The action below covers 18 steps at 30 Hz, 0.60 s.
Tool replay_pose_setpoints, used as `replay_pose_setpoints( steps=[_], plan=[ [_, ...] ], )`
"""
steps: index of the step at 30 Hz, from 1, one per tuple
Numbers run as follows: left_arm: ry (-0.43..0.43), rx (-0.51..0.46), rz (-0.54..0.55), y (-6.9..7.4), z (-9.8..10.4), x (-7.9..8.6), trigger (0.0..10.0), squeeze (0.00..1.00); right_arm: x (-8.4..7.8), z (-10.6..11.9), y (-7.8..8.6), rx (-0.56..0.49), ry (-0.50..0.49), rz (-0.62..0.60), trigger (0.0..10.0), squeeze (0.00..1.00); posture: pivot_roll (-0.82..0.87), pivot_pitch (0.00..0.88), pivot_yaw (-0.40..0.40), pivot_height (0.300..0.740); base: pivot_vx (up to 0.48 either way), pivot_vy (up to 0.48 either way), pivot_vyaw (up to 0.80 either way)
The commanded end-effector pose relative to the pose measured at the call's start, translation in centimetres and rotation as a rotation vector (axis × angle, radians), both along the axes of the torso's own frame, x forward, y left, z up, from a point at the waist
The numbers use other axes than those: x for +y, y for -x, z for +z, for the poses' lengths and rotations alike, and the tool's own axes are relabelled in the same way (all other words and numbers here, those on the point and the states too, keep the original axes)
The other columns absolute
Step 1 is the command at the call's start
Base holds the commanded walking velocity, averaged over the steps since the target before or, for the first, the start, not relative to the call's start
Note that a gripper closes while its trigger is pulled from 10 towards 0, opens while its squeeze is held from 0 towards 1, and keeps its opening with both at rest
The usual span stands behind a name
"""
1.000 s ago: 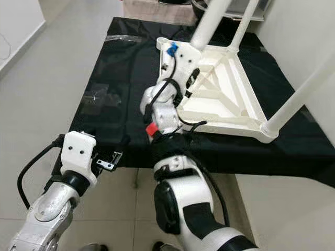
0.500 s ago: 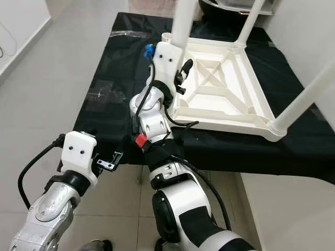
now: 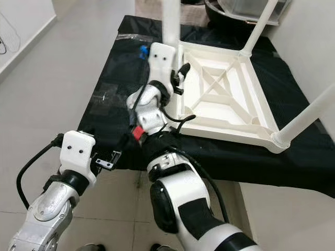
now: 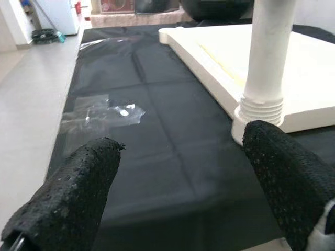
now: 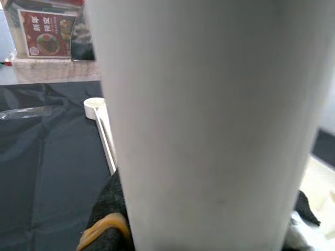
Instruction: Building children table
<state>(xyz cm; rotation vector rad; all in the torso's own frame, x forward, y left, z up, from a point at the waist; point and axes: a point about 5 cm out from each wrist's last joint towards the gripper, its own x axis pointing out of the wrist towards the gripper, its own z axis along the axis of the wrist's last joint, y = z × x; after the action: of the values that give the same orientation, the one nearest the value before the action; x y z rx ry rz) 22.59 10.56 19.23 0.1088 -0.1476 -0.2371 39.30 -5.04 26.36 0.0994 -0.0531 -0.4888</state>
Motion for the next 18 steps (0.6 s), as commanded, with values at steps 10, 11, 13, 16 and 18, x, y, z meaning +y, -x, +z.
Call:
replay_pose_setpoints(
  steps=[10,11,13,16,18],
  plan=[
    [-0.007,0.012,-0.005,-0.1,-0.5,-0.1,10.0,0.00,-2.1,-4.9,-1.4,0.138,-0.269,0.290,10.0,0.00,0.13,0.204,-0.094,0.740,0.000,0.000,0.00],
    [-0.008,0.012,-0.003,-0.2,-0.5,-0.1,10.0,0.00,-2.4,-3.5,-1.6,0.035,-0.281,0.367,10.0,0.00,0.13,0.194,-0.093,0.740,0.000,0.000,0.00],
    [-0.008,0.011,0.000,-0.3,-0.5,0.0,10.0,0.00,-2.7,-1.0,-1.7,-0.124,-0.293,0.468,10.0,0.00,0.12,0.185,-0.090,0.740,0.000,0.000,0.00],
    [-0.006,0.012,-0.001,-0.5,-0.6,0.0,10.0,0.00,-3.0,1.2,-1.5,-0.253,-0.283,0.546,10.0,0.00,0.12,0.175,-0.085,0.740,0.000,0.000,0.00],
    [-0.006,0.011,-0.012,-0.6,-0.5,-0.2,10.0,0.00,-3.1,3.1,-1.0,-0.354,-0.259,0.661,10.0,0.00,0.12,0.163,-0.084,0.740,0.000,0.000,0.00]
  ],
)
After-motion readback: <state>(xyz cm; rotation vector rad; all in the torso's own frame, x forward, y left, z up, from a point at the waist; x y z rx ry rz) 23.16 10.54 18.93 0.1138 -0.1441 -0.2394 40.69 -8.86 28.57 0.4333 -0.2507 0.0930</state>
